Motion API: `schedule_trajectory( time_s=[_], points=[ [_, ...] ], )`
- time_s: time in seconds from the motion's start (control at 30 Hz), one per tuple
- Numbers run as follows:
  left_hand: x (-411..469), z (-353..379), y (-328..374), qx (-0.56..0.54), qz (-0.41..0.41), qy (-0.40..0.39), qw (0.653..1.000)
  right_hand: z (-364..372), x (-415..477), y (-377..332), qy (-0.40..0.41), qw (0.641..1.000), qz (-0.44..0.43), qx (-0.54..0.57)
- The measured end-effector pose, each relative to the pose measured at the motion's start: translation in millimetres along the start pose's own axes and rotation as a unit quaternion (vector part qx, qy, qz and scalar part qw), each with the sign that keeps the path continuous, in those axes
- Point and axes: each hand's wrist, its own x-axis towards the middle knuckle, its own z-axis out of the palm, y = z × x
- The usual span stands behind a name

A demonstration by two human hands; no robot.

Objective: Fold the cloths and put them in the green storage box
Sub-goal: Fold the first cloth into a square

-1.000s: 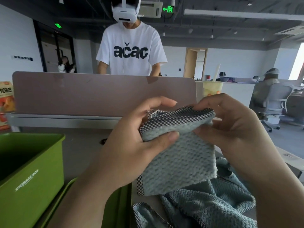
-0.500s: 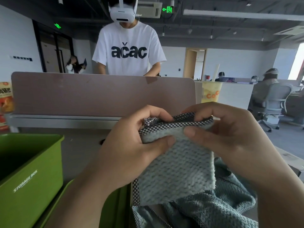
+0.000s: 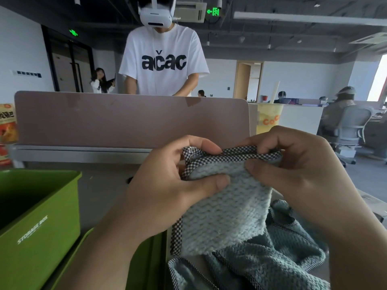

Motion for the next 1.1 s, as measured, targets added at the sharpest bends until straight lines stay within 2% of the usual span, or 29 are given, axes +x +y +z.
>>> schedule_trajectory(
  time_s=[0.3,0.47,0.53,0.6,0.7,0.77,0.87,1.0,1.1],
  points=[
    [1,-2,1,-0.041,-0.022,0.045,0.998,-4,0,-3,0.019,0.999,-0.018,-0.021],
    [5,-5,-6,-0.075,-0.076,0.08,0.991,1,2,-2,0.045,0.996,0.032,0.07],
    [4,-7,-8,-0.102,-0.116,0.063,0.986,7,4,1,0.058,0.995,0.051,0.065],
    [2,-9,-8,-0.116,-0.159,0.006,0.98,12,6,4,0.082,0.992,0.063,0.067],
    [1,-10,-13,-0.121,-0.212,-0.028,0.969,15,8,8,0.104,0.969,0.119,0.188],
    [2,-9,-15,-0.124,-0.211,0.0,0.97,17,8,7,0.064,0.934,0.186,0.299],
    [4,-3,-14,-0.111,-0.183,0.062,0.975,17,6,10,-0.029,0.921,0.251,0.298],
    [6,1,-17,-0.031,-0.143,0.138,0.98,20,6,21,0.019,0.947,0.229,0.224],
    [7,4,-19,-0.009,-0.132,0.162,0.978,27,7,25,0.062,0.957,0.209,0.192]
  ],
)
